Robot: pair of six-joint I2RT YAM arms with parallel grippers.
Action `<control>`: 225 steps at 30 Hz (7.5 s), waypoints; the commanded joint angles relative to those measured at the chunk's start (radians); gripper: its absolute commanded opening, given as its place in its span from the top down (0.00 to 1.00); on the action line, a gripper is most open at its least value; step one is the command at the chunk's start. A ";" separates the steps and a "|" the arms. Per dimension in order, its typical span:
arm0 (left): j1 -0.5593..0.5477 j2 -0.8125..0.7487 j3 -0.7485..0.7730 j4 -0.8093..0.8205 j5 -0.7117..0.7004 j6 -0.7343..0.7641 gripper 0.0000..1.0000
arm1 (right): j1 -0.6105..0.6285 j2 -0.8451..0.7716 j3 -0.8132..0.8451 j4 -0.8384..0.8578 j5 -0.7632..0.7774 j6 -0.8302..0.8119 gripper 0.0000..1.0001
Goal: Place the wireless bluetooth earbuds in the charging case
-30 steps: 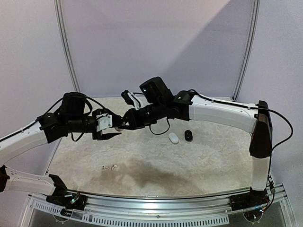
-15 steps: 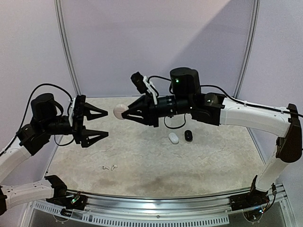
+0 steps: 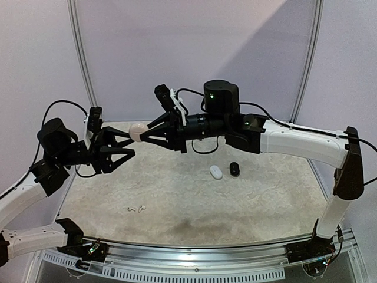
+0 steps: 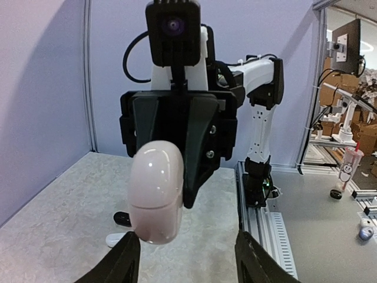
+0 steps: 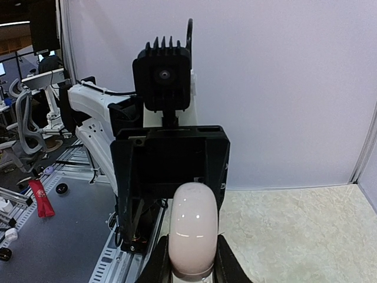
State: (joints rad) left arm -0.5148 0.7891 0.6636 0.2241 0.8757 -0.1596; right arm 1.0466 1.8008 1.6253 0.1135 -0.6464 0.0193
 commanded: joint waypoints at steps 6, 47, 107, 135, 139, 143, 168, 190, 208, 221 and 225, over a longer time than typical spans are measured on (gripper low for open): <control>0.010 0.069 0.000 0.103 0.002 -0.055 0.60 | 0.004 0.019 0.024 0.002 -0.033 -0.009 1.00; 0.005 0.080 0.013 -0.003 0.045 0.170 1.00 | 0.005 0.048 0.104 -0.166 0.132 -0.104 0.48; 0.245 -0.076 -0.202 -0.172 -0.699 -0.052 1.00 | 0.037 0.657 0.480 -0.464 0.242 0.058 0.49; 0.246 -0.080 -0.227 -0.146 -0.619 -0.023 1.00 | 0.071 0.772 0.424 -0.502 0.178 -0.277 0.64; 0.245 -0.078 -0.227 -0.147 -0.618 -0.021 1.00 | 0.071 0.784 0.432 -0.502 0.176 -0.280 0.67; 0.245 -0.080 -0.227 -0.147 -0.619 -0.019 1.00 | 0.077 0.786 0.432 -0.534 0.176 -0.298 0.70; 0.246 -0.081 -0.226 -0.157 -0.620 -0.005 1.00 | 0.122 0.794 0.432 -0.628 0.251 -0.441 0.77; 0.245 -0.070 -0.216 -0.154 -0.597 0.017 1.00 | 0.113 0.633 0.295 -0.631 0.303 -0.429 0.93; 0.231 -0.070 -0.227 -0.148 -0.466 0.107 1.00 | 0.051 0.374 0.112 -1.314 0.368 -0.265 0.96; 0.216 -0.064 -0.229 -0.144 -0.451 0.120 1.00 | 0.050 0.466 0.141 -1.657 0.272 -0.232 0.96; 0.216 -0.067 -0.227 -0.148 -0.450 0.122 1.00 | 0.048 0.532 0.181 -1.691 0.292 -0.237 0.96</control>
State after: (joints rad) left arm -0.2913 0.7208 0.4442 0.0685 0.4126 -0.0517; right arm 1.0973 2.2631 1.7683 -1.3373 -0.3588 -0.2176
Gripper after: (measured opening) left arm 0.194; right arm 0.137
